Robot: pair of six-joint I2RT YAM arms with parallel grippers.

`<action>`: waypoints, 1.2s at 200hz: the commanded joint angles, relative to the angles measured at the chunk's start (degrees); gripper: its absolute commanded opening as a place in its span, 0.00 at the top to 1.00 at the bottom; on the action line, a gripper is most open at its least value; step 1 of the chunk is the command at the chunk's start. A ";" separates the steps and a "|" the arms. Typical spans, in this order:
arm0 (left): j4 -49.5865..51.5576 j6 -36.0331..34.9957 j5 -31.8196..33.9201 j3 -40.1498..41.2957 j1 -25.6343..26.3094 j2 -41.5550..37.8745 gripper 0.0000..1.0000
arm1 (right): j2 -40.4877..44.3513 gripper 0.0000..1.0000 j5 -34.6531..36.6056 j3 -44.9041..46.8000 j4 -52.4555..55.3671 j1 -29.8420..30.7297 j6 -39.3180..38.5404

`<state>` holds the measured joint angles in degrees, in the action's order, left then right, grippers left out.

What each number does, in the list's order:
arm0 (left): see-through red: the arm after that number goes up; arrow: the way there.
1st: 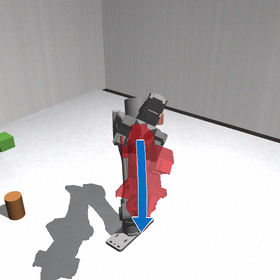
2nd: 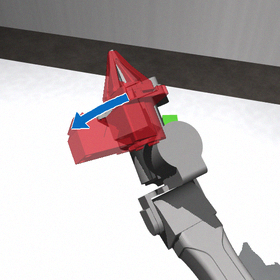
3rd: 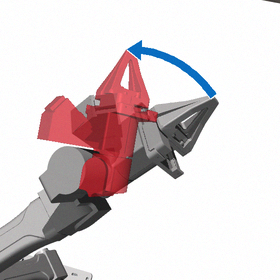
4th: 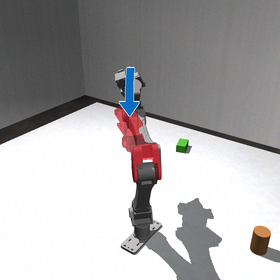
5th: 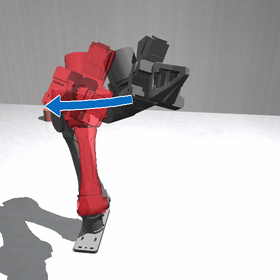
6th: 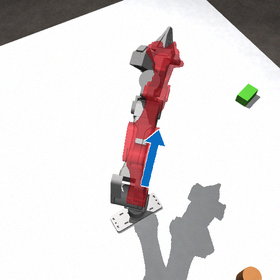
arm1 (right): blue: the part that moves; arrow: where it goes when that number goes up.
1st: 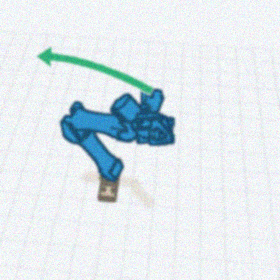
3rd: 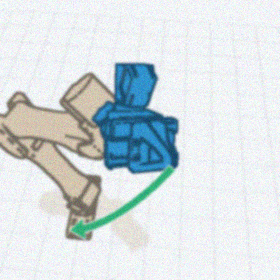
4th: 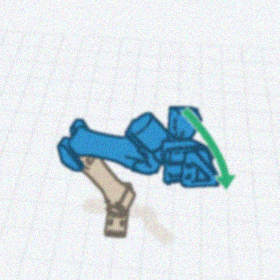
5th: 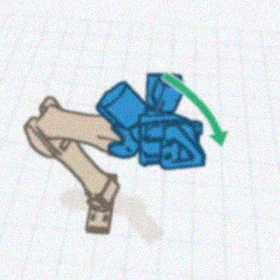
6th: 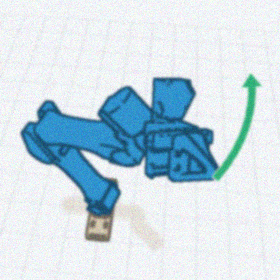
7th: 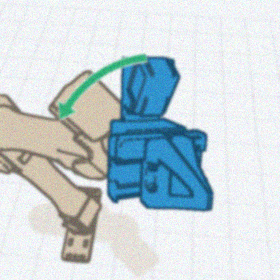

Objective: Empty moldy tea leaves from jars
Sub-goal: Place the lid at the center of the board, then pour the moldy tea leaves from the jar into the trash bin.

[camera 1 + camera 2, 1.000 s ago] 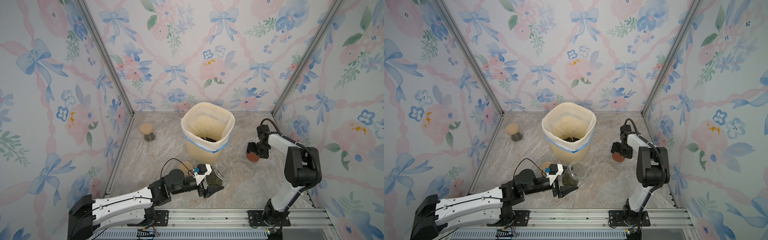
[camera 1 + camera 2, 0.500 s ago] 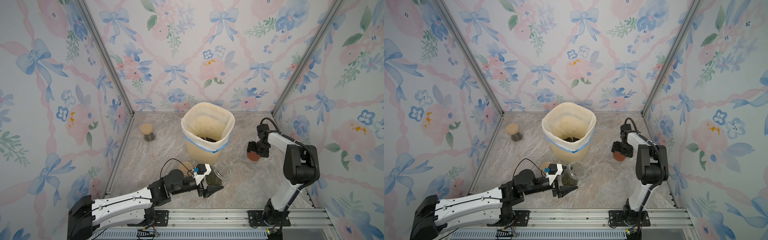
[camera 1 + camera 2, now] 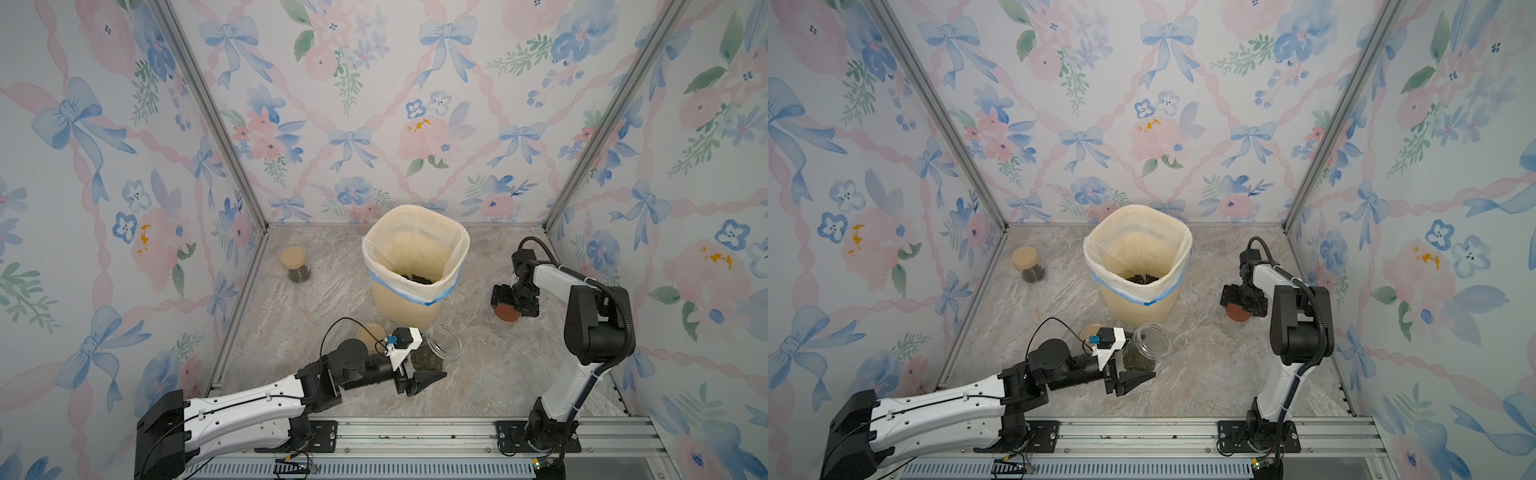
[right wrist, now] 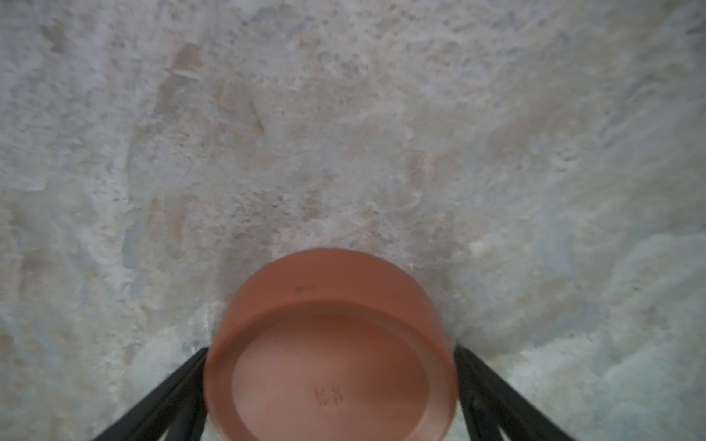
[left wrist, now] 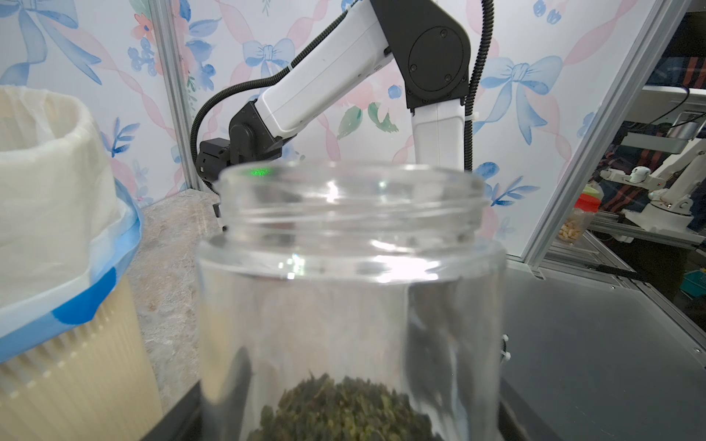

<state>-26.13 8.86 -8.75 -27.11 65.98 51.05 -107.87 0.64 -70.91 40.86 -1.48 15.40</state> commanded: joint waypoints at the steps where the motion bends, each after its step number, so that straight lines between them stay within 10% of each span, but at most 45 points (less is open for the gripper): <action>1: -4.99 0.28 0.82 0.02 -0.31 -0.79 0.57 | 1.21 0.03 -2.10 -1.57 2.86 -0.39 -0.42; 95: -4.98 -0.85 2.65 -0.67 -0.43 0.56 0.57 | 27.31 0.03 -8.09 0.40 12.22 2.84 3.04; 162: -5.16 -1.92 5.46 -2.33 -0.66 4.34 0.57 | 52.75 0.03 -17.12 4.16 13.83 18.50 10.52; 240: -5.51 0.53 7.34 -4.59 -0.64 7.01 0.57 | 63.35 0.02 -16.91 6.53 11.10 41.80 13.91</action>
<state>-26.24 8.23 -2.26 -28.38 65.60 57.98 -45.30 -17.80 -66.65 53.04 35.48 27.99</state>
